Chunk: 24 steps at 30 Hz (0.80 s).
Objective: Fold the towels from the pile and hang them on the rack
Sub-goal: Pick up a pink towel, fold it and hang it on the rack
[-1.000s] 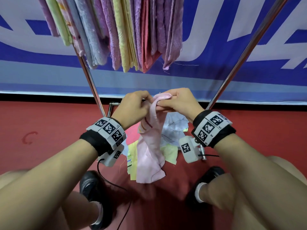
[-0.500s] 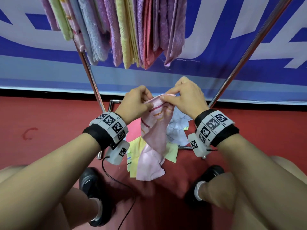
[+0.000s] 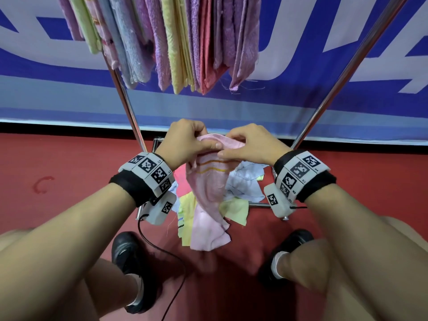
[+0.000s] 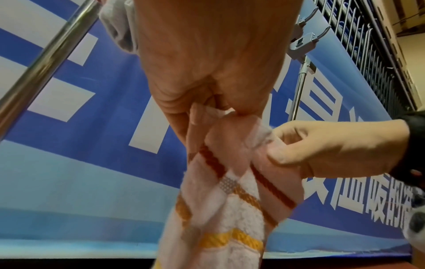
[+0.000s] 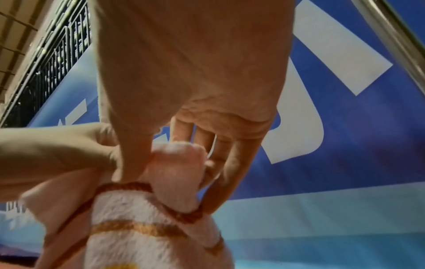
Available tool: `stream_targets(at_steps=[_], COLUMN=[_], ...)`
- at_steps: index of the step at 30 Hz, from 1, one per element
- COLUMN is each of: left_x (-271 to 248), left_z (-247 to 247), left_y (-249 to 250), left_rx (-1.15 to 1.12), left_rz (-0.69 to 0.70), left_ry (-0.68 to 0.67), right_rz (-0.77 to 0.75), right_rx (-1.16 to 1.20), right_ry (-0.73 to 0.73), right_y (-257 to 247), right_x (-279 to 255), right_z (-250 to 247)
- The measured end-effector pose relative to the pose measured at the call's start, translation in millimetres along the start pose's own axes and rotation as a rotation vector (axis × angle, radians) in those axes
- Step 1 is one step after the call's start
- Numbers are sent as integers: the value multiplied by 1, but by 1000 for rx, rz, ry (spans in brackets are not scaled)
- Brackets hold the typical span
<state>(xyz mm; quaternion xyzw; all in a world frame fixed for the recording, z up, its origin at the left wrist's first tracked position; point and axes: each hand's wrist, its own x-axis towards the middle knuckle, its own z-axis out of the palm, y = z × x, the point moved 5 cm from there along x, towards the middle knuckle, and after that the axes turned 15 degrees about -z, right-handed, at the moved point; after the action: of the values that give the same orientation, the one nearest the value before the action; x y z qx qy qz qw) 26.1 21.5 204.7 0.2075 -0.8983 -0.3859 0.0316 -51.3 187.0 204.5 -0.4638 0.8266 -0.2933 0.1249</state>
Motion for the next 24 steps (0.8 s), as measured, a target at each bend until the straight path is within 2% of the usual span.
stream_targets(at_steps=[3, 5, 8, 14, 18, 24], left_x=[1, 4, 7, 3, 2, -2], left_z=[-5, -10, -16, -16, -19, -18], left_y=[1, -3, -11, -9, -5, -2], left_rx=[20, 93, 148, 143, 80, 266], left_rz=[12, 7, -30, -20, 6, 122], left_ry=[-51, -133, -211, -67, -14, -102], right_rz=[-17, -7, 30, 120, 85, 78], right_rx=[-18, -39, -60, -67, -30, -140], right_ry=[55, 84, 73, -11, -46, 4], right_y=[4, 11, 16, 19, 14, 20], right_x=[3, 4, 2, 2, 1, 1], right_z=[3, -3, -13, -7, 0, -14])
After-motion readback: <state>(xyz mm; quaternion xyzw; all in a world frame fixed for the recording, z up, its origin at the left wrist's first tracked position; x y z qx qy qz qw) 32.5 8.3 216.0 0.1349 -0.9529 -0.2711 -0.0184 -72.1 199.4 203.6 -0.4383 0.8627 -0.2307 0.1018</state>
